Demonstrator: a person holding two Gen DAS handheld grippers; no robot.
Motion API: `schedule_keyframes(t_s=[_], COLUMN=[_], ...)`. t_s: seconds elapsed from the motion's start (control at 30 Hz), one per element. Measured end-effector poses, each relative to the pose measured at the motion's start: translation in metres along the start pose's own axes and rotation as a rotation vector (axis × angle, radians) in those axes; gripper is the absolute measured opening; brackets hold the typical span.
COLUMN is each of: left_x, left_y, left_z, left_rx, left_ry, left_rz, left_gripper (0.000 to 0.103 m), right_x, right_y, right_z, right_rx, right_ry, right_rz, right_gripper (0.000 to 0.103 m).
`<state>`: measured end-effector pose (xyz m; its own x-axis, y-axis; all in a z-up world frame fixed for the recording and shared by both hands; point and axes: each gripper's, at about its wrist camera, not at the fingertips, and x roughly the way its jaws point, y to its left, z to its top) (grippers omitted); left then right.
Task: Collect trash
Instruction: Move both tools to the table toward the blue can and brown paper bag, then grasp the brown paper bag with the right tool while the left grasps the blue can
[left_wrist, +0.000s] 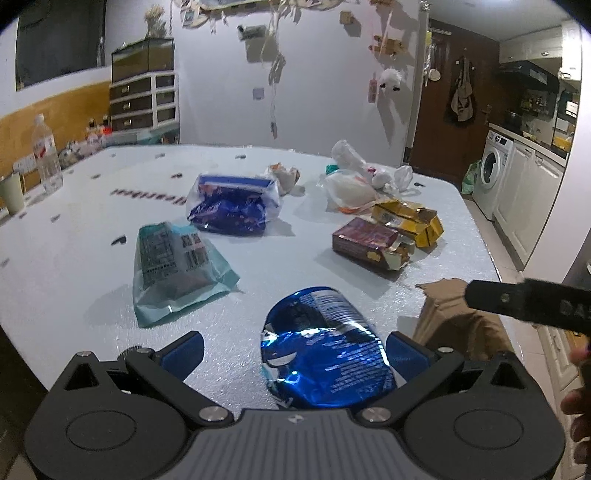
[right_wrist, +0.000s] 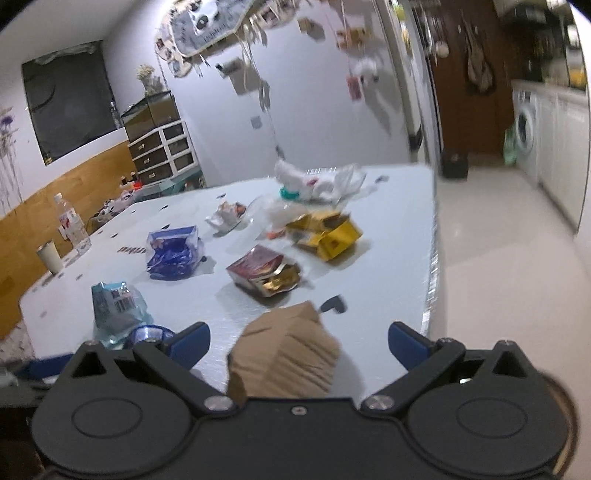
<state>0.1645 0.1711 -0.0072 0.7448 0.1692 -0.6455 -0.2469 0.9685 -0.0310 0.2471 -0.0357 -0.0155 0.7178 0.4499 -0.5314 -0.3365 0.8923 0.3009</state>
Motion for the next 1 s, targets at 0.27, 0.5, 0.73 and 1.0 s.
schedule_keyframes(t_s=[0.27, 0.5, 0.73, 1.0], left_x=[0.013, 0.024, 0.029, 0.030], left_y=[0.023, 0.031, 0.044, 0.041], left_z=[0.004, -0.002, -0.012, -0.011], left_rx=[-0.126, -0.270, -0.508, -0.549], left_ry=[0.086, 0.127, 0.134, 0.093], left_rz=[-0.036, -0.184, -0.346, -0.430], left_gripper=[0.103, 0.103, 0.103, 0.103], right_x=[0.035, 0.024, 0.007, -0.013], right_y=[-0.011, -0.016, -0.015, -0.007], right_z=[-0.008, -0.016, -0.023, -0.023], right_rx=[0.163, 0.153, 0.080, 0.024], right_ry=[0.185, 0.193, 0.175, 0.121], right_rz=[0.043, 0.100, 0.138, 0.214], right_gripper=[0.080, 0.057, 0.055, 0.055])
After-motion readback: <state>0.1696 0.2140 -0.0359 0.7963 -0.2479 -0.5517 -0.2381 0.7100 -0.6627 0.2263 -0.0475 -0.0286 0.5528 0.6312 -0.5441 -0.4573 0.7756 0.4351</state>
